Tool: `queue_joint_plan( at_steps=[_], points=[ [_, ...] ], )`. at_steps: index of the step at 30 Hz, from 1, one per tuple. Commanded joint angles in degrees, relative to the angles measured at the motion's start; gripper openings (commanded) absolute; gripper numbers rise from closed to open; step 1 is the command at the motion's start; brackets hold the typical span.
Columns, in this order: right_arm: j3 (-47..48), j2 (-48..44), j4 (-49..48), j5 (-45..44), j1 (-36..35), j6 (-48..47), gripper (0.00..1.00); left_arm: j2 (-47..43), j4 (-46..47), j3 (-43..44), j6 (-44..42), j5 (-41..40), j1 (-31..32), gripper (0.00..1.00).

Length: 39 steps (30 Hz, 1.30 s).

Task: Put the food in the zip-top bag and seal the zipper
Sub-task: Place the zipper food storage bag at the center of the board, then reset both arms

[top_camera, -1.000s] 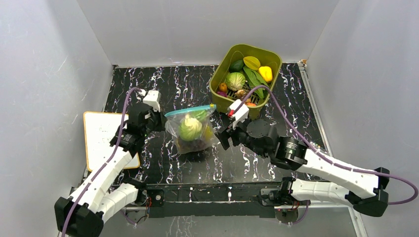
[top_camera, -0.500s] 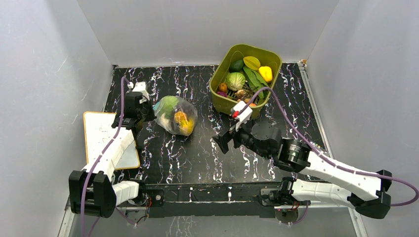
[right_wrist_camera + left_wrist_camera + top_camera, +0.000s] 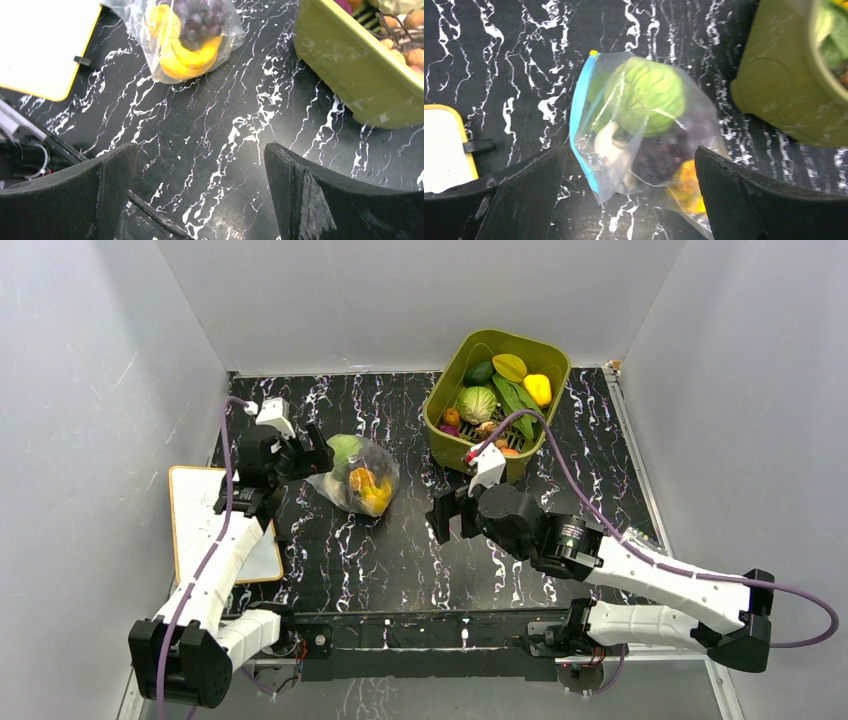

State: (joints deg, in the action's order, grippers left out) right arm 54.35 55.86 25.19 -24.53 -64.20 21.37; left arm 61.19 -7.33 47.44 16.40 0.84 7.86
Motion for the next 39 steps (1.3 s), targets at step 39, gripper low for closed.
queue_joint_plan(
  at_steps=[39],
  points=[
    [2.92, -14.22, 10.65, -20.83, 0.2, 21.55, 0.98, -10.63, 1.62, 1.47, 9.28, 43.26, 0.4, 0.98]
  ],
)
